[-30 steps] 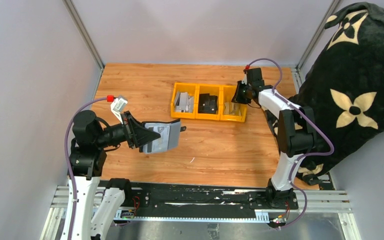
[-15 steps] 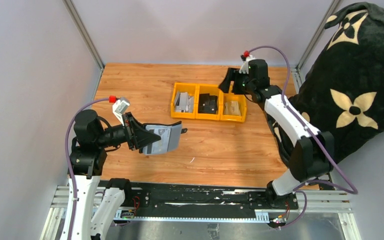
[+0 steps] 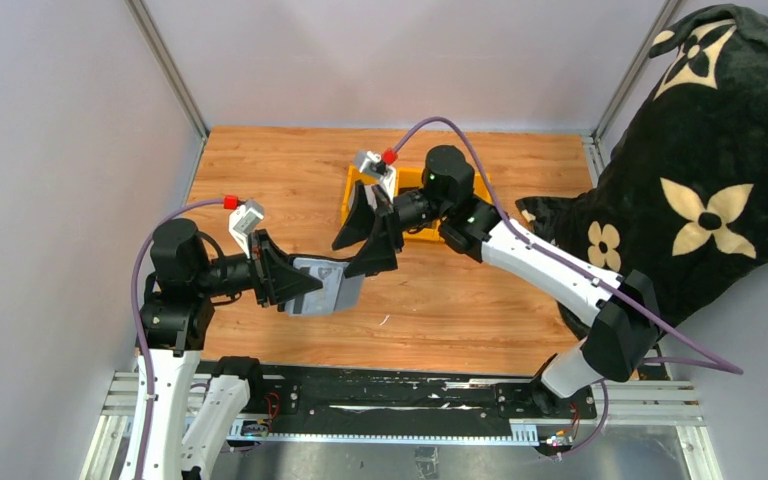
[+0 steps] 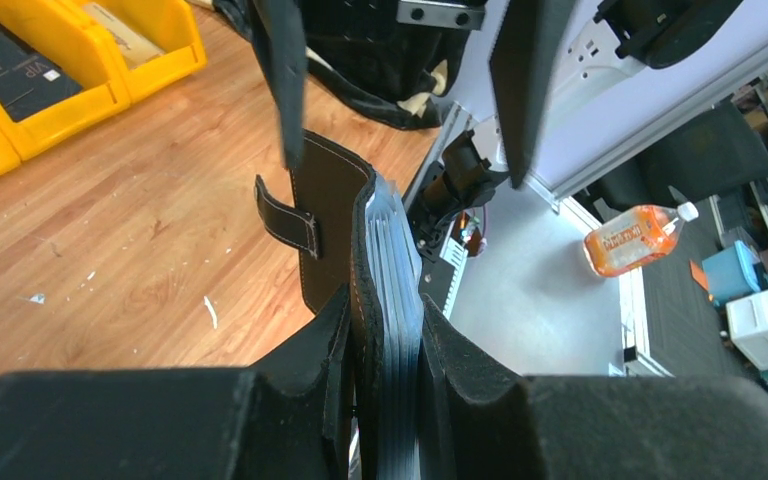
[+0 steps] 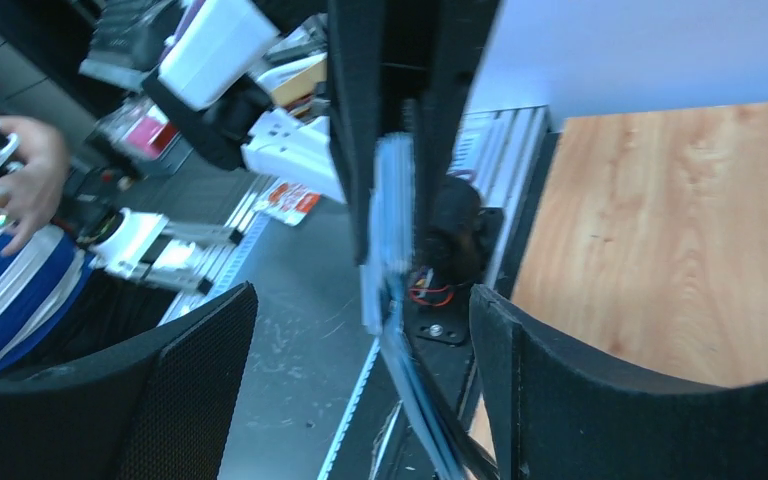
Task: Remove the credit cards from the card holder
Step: Place the card holder at the center of the board.
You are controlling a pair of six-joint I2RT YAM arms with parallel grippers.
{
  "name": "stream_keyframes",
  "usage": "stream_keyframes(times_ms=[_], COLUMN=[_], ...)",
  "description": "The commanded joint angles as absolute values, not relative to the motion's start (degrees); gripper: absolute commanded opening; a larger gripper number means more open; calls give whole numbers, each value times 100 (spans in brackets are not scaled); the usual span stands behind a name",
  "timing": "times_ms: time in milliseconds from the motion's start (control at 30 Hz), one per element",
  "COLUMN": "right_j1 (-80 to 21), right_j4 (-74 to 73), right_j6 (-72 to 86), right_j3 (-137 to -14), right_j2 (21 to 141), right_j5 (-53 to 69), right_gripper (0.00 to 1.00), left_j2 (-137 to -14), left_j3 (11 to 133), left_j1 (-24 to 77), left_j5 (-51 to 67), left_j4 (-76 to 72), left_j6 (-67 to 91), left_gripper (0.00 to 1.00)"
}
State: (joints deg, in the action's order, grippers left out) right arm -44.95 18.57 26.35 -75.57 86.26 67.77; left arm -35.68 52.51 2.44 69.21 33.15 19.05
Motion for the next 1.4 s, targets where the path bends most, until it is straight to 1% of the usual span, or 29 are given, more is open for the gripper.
stream_keyframes(times_ms=[0, 67, 167, 200, 400, 467, 567, 600, 633, 667, 700, 733, 767, 833, 867, 900, 1000, 1100, 1200, 1367], right_j1=[-4794, -4902, -5063, -5105, -5150, -5150, -5153, -5151, -5150, -5150, -5150, -5150, -5150, -5151, -5152, -5158, -5172, -5177, -5177, -5177], right_j4=[2062, 1813, 769, 423, -318, -396, -592, -630, -592, -453, -392, -327, -202, 125, 332, 516, 1107, 1352, 1703, 3069], right_j6=[2565, 2344, 1587, 1253, 815, 803, 845, 880, 968, 1154, 1284, 1456, 1725, 2140, 2336, 2502, 2829, 2883, 3028, 3653], right_j3=[-7634, -7575, -7664, -7710, -7444, -7348, -7419, -7436, -7429, -7416, -7410, -7409, -7409, -7375, -7334, -7300, -7156, -7077, -6965, -6464], right_j2=[8736, 8743, 8761, 8755, 8582, 8535, 8594, 8626, 8650, 8682, 8731, 8806, 8883, 9053, 9127, 9184, 9200, 9079, 9036, 9239], right_j5=[7482, 7475, 7262, 7129, 6599, 6309, 6091, 5977, 5789, 5528, 5205, 4844, 4514, 4038, 3881, 3765, 3481, 3091, 3042, 3192], right_gripper=[81, 82, 82, 79, 58, 50, 34, 30, 25, 16, 4, 0, 0, 0, 0, 0, 0, 0, 0, 0], left_j2=[-3551, -3540, -3533, -3538, -3689, -3730, -3748, -3747, -3739, -3716, -3676, -3648, -3674, -3838, -3911, -3970, -4143, -4152, -4137, -4920], left_j3=[5419, 5449, 5507, 5520, 5764, 5786, 5788, 5768, 5746, 5715, 5670, 5638, 5638, 5663, 5668, 5669, 5621, 5589, 5517, 5556], left_j1=[244, 237, 237, 237, 238, 237, 237, 238, 237, 237, 237, 237, 238, 237, 238, 239, 246, 326, 422, 660], left_j5=[7201, 7228, 7201, 7180, 6920, 6806, 6581, 6458, 6320, 6117, 6016, 5754, 5521, 5665, 5656, 5610, 5769, 5879, 5864, 5931], left_j4=[3606, 3720, 3827, 3878, 4549, 4579, 4588, 4588, 4592, 4611, 4618, 4620, 4616, 4614, 4614, 4614, 4614, 4614, 4610, 4639], left_j6=[1448, 1313, 1148, 1065, 232, 113, -63, -167, -253, -395, -501, -571, -530, -562, -570, -562, -556, -528, -489, -527], left_gripper=[20, 21, 23, 24, 25, 25, 25, 25, 29, 41, 47, 56, 60, 71, 74, 75, 73, 69, 66, 58])
